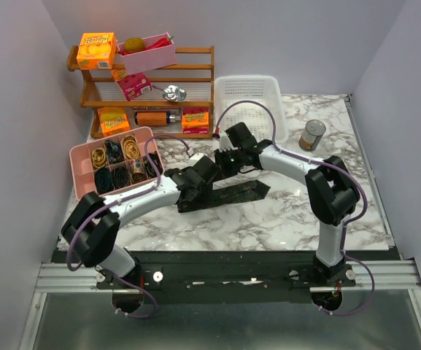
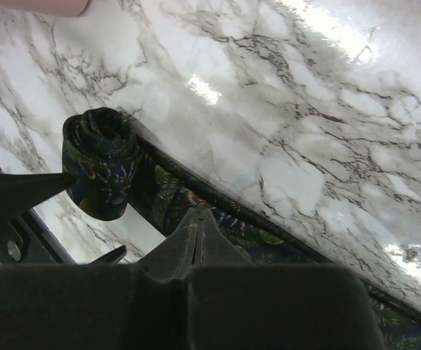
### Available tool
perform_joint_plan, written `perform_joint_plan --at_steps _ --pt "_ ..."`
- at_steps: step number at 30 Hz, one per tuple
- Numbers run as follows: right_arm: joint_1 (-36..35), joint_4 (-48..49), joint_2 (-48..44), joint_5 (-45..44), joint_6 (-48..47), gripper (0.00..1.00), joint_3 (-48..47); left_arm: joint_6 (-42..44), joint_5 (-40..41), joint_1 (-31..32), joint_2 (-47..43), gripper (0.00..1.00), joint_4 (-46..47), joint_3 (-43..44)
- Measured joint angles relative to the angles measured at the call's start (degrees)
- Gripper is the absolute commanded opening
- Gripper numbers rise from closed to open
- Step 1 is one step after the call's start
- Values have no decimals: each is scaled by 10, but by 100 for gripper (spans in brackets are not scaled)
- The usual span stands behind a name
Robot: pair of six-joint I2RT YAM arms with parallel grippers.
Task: Roll the ties
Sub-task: Roll the tie at the center of the board.
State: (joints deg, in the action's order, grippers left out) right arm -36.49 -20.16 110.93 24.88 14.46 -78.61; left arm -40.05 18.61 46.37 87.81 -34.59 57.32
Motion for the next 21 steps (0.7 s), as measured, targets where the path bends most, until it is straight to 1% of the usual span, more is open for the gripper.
perform_joint_plan --at_steps 4,7,8,10,11,13,14,17,19,21 --pt "-16 0 0 5 -4 1 0 8 -3 -25 -74 74 16 -15" --pt "-28 1 0 8 -6 1 0 20 -21 -73 -122 64 37 -32" --pt "-32 1 0 8 -7 1 0 25 -28 -88 -130 53 45 -38" --pt "-43 1 -1 9 -10 1 0 31 -46 -135 -141 42 62 -53" --pt "-49 1 -1 9 -11 1 0 38 -51 -150 -141 32 66 -58" --pt "-65 1 -5 9 -15 1 1 45 -68 -172 -129 24 74 -64" --pt "-73 1 -9 9 -17 1 3 51 -73 -176 -122 17 77 -64" --pt "-99 0 -24 9 -22 1 7 59 -89 -178 -84 11 96 -60" --pt "-113 0 -33 9 -26 1 7 63 -93 -179 -52 11 104 -53" --pt "-126 -1 -38 8 -22 1 7 68 -96 -183 -21 7 115 -46"
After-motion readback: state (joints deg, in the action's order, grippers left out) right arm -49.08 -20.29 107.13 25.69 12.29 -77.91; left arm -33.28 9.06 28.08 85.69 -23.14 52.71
